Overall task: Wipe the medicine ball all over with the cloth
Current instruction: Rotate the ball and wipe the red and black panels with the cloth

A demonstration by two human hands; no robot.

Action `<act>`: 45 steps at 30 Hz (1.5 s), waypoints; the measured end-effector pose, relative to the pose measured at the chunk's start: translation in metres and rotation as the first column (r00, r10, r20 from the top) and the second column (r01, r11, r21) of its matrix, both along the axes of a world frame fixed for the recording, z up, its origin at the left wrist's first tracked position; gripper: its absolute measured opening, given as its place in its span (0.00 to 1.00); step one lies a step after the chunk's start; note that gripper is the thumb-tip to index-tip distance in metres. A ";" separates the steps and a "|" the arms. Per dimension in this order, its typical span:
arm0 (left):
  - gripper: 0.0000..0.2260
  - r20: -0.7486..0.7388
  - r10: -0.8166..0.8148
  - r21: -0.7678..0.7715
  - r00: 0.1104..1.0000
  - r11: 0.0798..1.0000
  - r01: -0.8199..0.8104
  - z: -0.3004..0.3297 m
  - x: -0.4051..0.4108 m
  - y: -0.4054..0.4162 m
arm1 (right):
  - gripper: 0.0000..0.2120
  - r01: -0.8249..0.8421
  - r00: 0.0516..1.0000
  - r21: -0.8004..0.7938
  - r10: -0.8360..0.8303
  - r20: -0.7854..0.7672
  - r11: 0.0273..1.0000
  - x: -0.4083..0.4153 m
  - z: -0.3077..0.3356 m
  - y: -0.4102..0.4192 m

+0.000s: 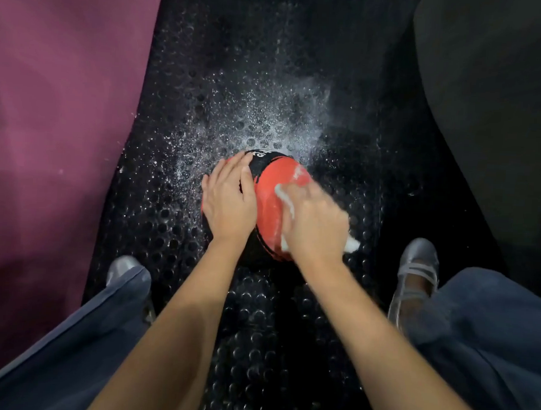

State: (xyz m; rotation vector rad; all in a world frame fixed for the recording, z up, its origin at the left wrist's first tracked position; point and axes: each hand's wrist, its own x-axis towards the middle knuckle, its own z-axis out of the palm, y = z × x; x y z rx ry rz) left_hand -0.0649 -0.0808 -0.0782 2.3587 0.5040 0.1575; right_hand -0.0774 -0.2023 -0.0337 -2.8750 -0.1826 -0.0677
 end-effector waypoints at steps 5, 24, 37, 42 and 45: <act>0.21 0.013 -0.016 0.017 1.000 1.000 0.015 -0.004 -0.005 -0.003 | 0.09 -0.042 0.999 -0.012 0.042 -0.021 0.999 0.014 0.004 -0.007; 0.20 0.040 0.076 -0.019 0.996 0.997 -0.075 -0.004 -0.004 -0.005 | 0.07 -0.130 0.991 -0.033 0.131 0.034 0.991 -0.014 0.003 -0.002; 0.17 -0.079 0.043 -0.047 0.996 0.998 -0.047 0.006 -0.007 0.012 | 0.12 -0.106 0.993 0.010 0.106 -0.058 0.994 0.017 -0.002 0.000; 0.21 -0.029 0.141 -0.059 0.990 0.988 -0.142 0.000 -0.033 0.017 | 0.09 -0.135 0.986 0.022 0.133 0.100 0.991 -0.020 -0.007 0.012; 0.21 0.016 0.154 -0.107 0.988 0.983 -0.152 -0.004 -0.046 0.023 | 0.06 -0.151 0.988 0.084 0.147 0.049 0.985 -0.020 -0.009 0.014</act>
